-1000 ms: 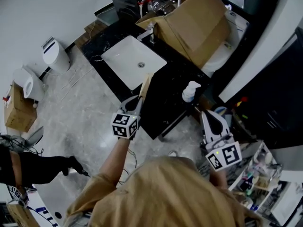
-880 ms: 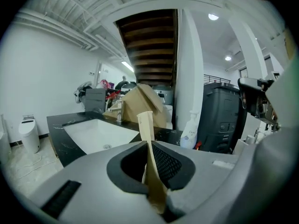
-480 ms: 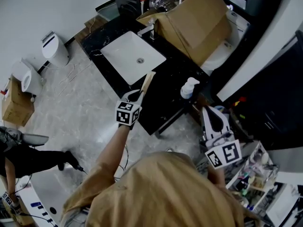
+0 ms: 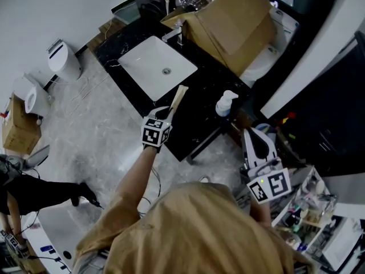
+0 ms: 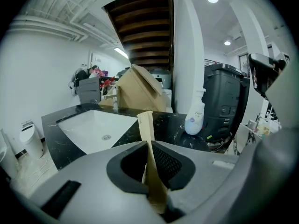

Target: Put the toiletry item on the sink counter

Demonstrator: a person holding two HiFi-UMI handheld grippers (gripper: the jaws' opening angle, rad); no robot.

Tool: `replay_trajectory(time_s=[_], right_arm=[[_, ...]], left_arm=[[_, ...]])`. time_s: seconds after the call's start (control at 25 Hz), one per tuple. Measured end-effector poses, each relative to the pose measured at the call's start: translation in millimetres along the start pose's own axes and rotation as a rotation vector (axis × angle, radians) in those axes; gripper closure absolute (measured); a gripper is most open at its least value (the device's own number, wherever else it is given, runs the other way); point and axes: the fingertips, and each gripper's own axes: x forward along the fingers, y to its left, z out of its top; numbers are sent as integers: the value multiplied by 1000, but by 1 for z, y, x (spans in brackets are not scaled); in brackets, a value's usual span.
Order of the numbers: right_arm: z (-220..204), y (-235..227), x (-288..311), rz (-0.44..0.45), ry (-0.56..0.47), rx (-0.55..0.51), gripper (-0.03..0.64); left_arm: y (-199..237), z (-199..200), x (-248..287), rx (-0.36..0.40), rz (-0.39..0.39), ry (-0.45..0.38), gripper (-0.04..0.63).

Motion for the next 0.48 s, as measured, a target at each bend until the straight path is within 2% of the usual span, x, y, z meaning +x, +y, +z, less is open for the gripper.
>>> replay_trajectory(time_s=[0.24, 0.48], right_arm=[[-3, 0, -2, -3, 10, 1, 614], [-5, -1, -4, -7, 20, 0, 614]], left_arm=[[-2, -11, 9, 2, -11, 47, 575], [-11, -10, 13, 12, -25, 56, 575]])
